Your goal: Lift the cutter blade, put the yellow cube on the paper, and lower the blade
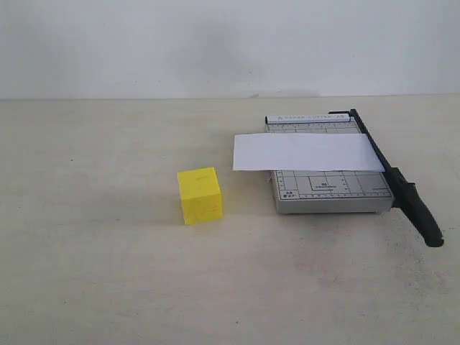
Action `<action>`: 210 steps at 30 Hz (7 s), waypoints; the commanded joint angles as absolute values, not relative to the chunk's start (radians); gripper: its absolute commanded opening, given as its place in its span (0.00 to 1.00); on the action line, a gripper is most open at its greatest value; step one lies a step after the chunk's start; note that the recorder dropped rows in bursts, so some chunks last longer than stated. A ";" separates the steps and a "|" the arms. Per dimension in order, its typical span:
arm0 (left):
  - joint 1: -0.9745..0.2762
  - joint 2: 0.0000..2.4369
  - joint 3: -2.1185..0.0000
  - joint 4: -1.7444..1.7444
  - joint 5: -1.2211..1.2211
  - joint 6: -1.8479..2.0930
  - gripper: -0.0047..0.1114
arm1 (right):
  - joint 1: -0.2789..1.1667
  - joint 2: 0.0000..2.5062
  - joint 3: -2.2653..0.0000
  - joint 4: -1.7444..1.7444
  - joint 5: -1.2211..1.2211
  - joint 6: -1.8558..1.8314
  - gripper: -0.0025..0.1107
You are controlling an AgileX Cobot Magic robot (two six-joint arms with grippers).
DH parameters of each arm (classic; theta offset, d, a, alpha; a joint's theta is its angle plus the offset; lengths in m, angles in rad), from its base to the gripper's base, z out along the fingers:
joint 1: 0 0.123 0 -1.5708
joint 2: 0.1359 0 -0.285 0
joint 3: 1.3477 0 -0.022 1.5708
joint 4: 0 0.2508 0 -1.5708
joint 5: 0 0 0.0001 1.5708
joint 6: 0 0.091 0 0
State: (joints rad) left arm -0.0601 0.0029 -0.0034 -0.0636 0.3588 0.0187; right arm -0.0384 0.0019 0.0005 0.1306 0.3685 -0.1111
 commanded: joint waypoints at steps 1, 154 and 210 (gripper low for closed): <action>-0.060 0.000 0.000 -0.063 0.344 0.019 0.08 | -0.040 0.000 0.000 0.125 0.363 -0.111 0.02; -0.060 0.000 0.000 -0.063 0.340 0.019 0.08 | 0.069 0.479 -0.329 0.013 0.448 0.340 0.03; -0.082 0.748 -0.624 0.741 0.237 -0.445 0.08 | 0.069 0.980 0.000 0.000 -0.336 0.185 0.02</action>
